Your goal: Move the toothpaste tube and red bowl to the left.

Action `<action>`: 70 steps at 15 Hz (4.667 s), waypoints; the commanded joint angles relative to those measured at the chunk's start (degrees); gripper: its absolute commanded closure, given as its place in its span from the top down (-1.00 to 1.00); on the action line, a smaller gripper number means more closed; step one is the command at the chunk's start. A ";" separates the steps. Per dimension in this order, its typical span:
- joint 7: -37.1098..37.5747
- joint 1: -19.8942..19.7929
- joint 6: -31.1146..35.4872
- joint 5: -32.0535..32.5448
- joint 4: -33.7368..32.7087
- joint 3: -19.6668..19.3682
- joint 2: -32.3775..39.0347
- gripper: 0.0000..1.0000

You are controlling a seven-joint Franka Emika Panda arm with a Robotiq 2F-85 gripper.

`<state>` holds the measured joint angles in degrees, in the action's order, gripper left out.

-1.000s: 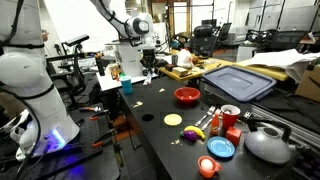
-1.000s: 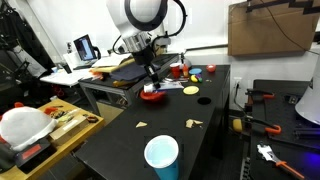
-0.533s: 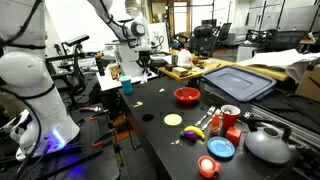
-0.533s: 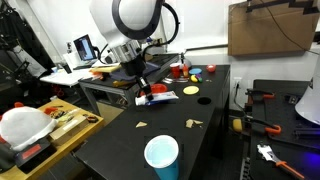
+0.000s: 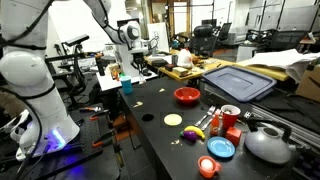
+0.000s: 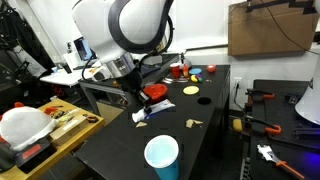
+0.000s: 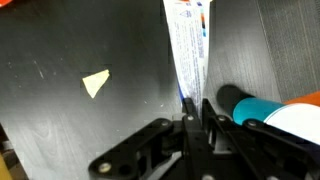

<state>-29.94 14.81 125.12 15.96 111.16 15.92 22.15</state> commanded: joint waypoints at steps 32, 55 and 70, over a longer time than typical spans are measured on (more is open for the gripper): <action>-11.84 -2.54 17.74 -2.24 2.34 1.46 -1.19 1.00; 5.14 -16.31 8.78 -9.37 -5.36 -11.02 4.17 1.00; 6.84 -16.07 7.01 -9.02 -16.71 -11.28 18.40 1.00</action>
<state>-23.17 -0.34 135.07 7.80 98.90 4.53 37.69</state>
